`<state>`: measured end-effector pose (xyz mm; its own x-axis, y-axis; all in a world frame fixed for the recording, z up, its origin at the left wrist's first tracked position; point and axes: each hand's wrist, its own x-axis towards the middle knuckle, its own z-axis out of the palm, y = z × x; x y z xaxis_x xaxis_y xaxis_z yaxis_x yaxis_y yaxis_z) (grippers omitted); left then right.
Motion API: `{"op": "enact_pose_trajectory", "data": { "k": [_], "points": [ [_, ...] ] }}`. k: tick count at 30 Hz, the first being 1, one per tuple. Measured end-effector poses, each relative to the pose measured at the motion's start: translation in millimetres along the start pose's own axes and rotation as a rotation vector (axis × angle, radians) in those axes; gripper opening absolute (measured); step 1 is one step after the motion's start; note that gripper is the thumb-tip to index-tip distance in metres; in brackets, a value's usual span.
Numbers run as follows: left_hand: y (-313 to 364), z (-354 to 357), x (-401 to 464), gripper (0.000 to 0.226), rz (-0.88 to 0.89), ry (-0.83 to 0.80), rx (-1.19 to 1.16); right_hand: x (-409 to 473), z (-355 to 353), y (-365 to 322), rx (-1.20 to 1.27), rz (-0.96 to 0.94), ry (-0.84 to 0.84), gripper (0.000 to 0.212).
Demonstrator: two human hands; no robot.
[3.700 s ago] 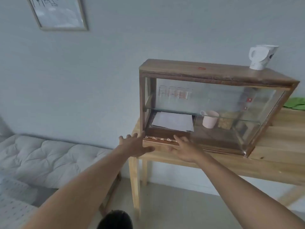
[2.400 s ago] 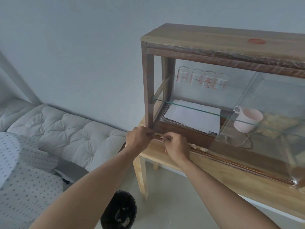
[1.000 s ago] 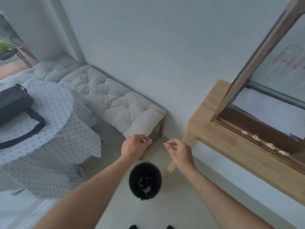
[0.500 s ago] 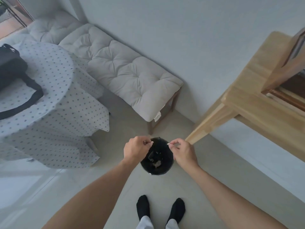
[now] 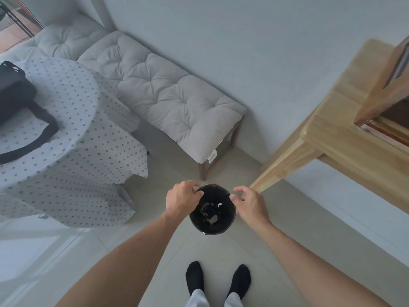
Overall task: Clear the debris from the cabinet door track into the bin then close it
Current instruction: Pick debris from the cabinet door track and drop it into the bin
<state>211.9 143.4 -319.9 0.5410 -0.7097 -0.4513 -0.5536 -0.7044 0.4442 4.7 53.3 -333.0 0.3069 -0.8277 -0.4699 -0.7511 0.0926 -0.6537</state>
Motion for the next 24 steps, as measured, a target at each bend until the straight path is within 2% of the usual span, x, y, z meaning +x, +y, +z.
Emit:
{"op": "enact_pose_trajectory", "data": {
  "k": [10,17,24],
  "points": [
    [37.3,-33.5,-27.8,0.034,0.098,0.055,-0.026,-34.4,-53.8,-10.4,0.075,-0.032,0.109,0.02],
    [111.0,-86.7,-44.9,0.043,0.235,0.121,-0.028,-62.3,-118.6,-42.5,0.149,-0.105,0.221,0.021],
    [192.0,-128.7,-63.3,0.05,0.447,0.19,-0.069,-89.4,-189.0,-79.0,0.244,-0.2,0.352,0.027]
  ]
}}
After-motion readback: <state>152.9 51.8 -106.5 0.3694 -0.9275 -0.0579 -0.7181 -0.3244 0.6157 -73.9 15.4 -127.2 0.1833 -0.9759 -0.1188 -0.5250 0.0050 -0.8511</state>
